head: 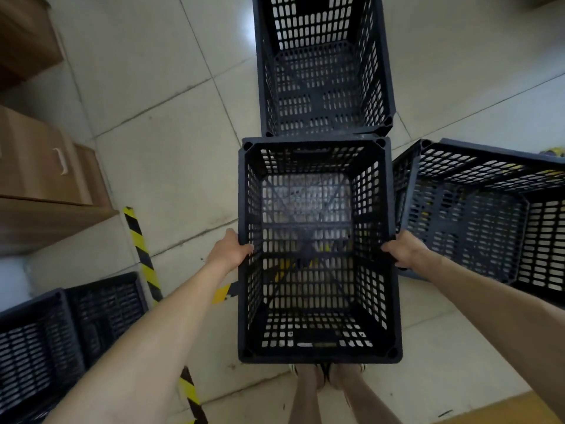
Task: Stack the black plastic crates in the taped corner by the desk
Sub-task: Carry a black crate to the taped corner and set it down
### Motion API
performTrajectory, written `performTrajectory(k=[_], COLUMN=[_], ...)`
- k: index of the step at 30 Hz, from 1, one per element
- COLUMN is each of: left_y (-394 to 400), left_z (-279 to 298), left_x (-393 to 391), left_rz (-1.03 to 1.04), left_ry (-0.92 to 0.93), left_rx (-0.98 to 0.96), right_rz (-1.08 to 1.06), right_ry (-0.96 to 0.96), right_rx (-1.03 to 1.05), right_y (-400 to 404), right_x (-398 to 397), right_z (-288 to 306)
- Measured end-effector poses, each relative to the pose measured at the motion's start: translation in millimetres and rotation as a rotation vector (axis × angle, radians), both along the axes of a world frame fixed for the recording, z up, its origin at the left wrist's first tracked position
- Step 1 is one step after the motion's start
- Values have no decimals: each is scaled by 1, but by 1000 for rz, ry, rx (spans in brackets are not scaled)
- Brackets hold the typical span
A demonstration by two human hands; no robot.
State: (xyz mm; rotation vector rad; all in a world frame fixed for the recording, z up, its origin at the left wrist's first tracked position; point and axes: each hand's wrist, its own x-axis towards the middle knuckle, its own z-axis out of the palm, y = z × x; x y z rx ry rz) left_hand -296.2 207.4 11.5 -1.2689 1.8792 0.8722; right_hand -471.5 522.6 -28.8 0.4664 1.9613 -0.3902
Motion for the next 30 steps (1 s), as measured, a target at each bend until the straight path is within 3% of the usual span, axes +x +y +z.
performTrajectory(k=[8,19,24,30], left_y=[-27,-59,-75,-61], left_z=[95,215,234,242], left_x=[19,106,186,216], left_rz=[-220,-121,-54,-1], left_ry=[-52,-23,-88,-122], left_rx=[-177,-280,-284,-313], right_rz=[30,307,413,483], right_ry=[61,19,27,105], right_rx=[-88,-271,-313,-298], right_y=[-29,-92,-134,-146], right_x=[30,71,112,132], right_z=[75,199,211,205])
